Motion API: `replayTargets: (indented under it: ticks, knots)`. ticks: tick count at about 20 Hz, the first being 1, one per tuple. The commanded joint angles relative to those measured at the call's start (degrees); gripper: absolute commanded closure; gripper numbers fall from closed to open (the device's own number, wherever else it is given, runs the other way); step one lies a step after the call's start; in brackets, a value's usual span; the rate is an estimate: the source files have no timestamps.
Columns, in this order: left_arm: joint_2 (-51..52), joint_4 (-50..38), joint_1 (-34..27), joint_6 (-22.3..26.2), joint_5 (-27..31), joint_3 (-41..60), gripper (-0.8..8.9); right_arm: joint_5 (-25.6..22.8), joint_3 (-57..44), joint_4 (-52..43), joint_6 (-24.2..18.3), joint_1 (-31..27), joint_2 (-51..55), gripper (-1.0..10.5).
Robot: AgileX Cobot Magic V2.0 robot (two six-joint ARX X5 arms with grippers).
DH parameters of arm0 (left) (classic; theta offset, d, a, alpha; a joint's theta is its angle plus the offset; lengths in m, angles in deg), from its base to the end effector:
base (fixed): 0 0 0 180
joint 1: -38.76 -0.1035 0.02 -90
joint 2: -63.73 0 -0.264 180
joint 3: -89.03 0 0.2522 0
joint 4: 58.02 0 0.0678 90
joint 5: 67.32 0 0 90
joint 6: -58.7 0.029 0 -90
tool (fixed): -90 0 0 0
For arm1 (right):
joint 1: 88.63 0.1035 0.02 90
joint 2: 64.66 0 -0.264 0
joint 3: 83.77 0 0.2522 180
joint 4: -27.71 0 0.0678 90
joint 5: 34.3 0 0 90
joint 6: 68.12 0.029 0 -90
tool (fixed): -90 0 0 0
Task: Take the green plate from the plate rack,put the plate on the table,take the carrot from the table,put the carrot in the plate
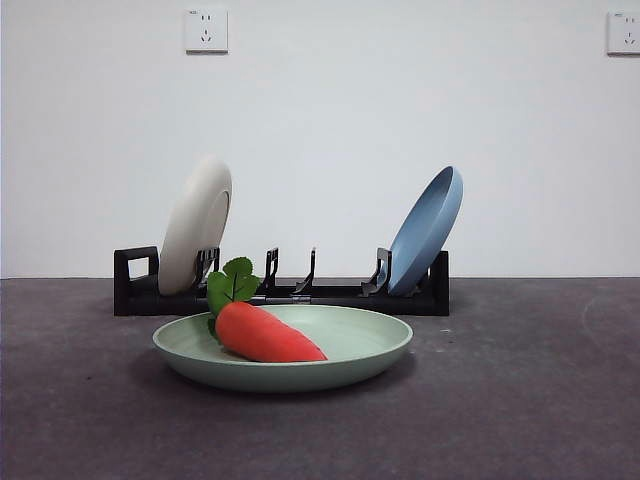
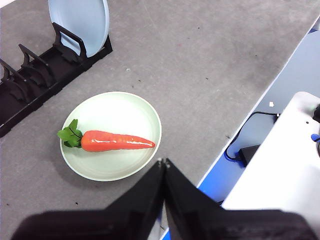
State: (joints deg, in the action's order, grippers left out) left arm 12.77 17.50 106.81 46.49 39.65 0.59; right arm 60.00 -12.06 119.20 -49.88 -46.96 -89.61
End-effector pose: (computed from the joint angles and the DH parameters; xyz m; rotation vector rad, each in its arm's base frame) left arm 0.0561 -0.1166 0.4031 0.2681 0.5899 -0.7938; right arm 0.0151 0.0163 0.3305 0.0306 0.8671 0.6285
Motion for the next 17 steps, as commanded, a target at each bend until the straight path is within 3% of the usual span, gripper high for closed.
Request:
replayTargets:
  ticks: [1,11,17]
  knots:
    - [0.09,-0.15,0.22,-0.22,-0.17,0.26,8.17,-0.20,-0.24,0.39,0.31,0.13,-0.02,9.5]
    - [0.11,-0.09,0.17,1.40,1.84,0.26,8.17,-0.20,-0.24,0.39,0.31,0.13,-0.02,9.5]
    - [0.11,-4.83,0.13,1.70,11.47,0.26,8.17,-0.20,-0.24,0.39,0.31,0.13,-0.02,9.5]
